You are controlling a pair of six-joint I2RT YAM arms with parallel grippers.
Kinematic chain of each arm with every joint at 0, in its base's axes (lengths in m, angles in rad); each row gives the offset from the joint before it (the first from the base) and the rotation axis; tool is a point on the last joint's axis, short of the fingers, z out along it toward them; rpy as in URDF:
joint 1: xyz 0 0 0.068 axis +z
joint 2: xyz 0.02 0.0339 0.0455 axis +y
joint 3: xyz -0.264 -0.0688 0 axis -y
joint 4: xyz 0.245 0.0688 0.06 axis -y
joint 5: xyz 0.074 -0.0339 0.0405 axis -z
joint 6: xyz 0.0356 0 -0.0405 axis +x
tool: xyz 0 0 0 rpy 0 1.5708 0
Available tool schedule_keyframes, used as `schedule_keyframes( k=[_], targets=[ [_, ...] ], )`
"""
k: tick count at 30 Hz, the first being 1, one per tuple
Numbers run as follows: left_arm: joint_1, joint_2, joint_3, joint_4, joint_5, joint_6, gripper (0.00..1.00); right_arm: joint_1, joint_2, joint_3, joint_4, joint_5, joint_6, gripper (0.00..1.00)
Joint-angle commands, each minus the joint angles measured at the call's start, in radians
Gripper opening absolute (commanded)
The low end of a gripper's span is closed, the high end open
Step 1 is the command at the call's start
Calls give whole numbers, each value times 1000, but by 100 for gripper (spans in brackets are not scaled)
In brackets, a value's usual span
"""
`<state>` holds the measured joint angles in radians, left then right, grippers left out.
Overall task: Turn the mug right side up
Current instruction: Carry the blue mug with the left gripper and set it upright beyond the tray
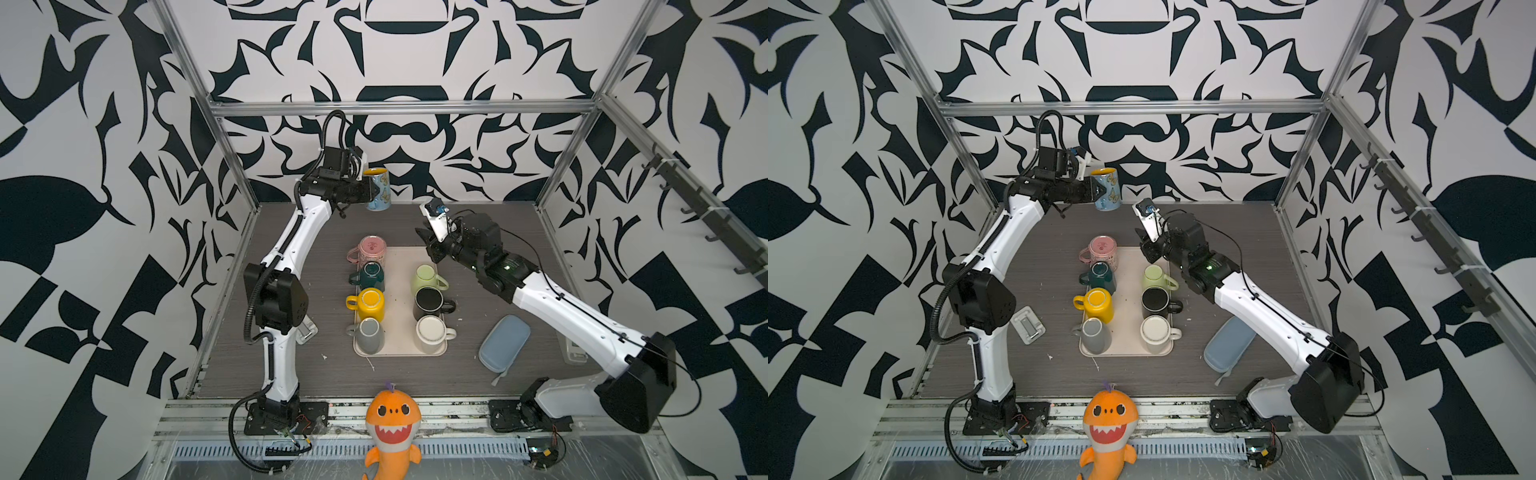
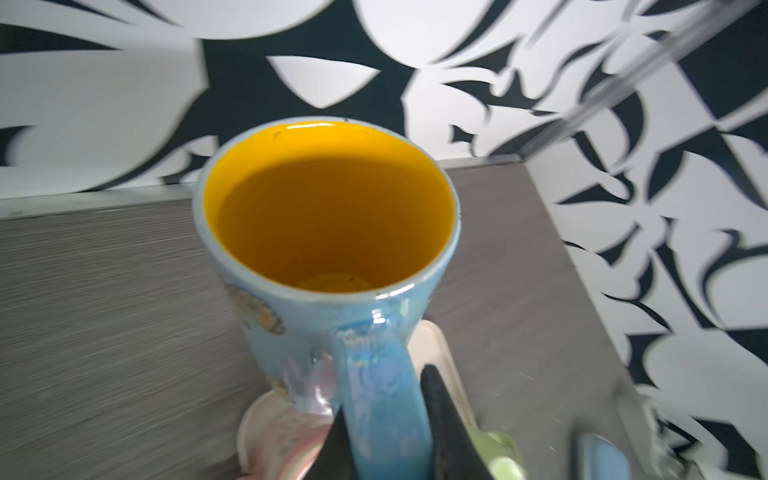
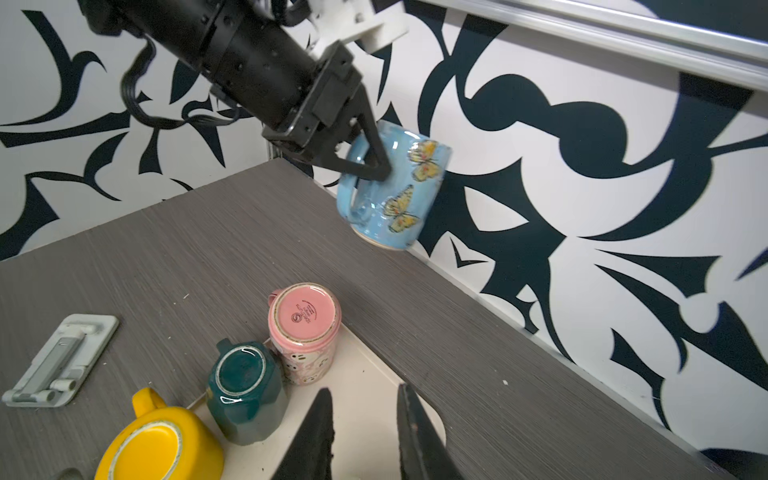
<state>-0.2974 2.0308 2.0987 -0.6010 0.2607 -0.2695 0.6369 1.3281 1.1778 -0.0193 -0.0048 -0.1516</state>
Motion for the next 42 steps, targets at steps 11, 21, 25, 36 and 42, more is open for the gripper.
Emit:
schedule_keyframes(
  k=[11, 21, 25, 36, 42],
  targets=[
    [108, -181, -371, 532, -175, 78, 0, 5, -131, -81, 29, 146, 56, 29],
    [148, -194, -638, 827, -187, 51, 0, 5, -137, -89, 18, 160, 70, 29],
    [156, -185, -721, 943, -180, 38, 0, 5, -144, -101, 15, 171, 80, 28],
    [162, -152, -842, 1101, -222, 40, 0, 6, -147, -125, 30, 182, 101, 29],
    [165, -117, -861, 1138, -222, 35, 0, 5, -141, -133, 40, 181, 116, 29]
  ],
)
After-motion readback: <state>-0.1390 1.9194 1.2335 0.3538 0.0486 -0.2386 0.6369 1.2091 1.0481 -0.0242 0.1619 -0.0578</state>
